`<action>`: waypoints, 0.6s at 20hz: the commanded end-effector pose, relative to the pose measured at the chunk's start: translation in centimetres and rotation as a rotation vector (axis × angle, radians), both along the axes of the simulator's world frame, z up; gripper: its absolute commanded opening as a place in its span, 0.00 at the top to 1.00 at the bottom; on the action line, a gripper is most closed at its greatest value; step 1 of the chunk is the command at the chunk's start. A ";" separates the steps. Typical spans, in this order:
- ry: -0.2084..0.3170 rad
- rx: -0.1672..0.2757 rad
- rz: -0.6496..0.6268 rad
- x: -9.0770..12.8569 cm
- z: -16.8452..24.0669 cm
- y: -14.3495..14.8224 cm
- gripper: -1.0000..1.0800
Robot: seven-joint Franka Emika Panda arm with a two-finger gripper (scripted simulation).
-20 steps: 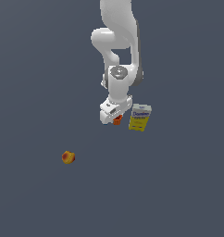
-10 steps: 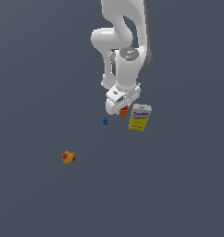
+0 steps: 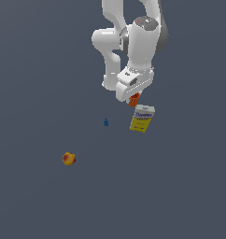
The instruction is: Pick up a designated object from a clutter of objects.
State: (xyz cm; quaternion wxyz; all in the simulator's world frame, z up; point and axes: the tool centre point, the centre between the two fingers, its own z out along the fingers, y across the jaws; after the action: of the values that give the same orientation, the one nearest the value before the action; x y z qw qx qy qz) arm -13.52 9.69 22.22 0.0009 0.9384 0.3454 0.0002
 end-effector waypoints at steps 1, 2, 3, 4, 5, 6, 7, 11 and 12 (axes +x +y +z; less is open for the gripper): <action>0.000 0.000 0.000 -0.2 2.2 1.0 1.00; 0.000 0.000 0.000 -0.3 3.0 1.4 1.00; 0.000 0.000 0.000 -0.3 3.9 1.8 1.00; 0.000 0.000 0.000 -0.4 4.7 2.2 1.00; 0.000 0.000 0.000 -0.5 5.6 2.6 1.00; 0.000 0.000 0.000 -0.5 6.5 3.0 1.00; 0.000 0.000 0.001 -0.6 7.4 3.4 1.00; 0.000 0.000 0.001 -0.8 11.0 5.1 1.00; 0.000 0.000 0.001 -0.8 12.0 5.6 1.00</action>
State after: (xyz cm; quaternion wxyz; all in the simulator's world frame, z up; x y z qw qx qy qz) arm -14.21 14.62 32.72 0.0007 0.9383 0.3458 0.0000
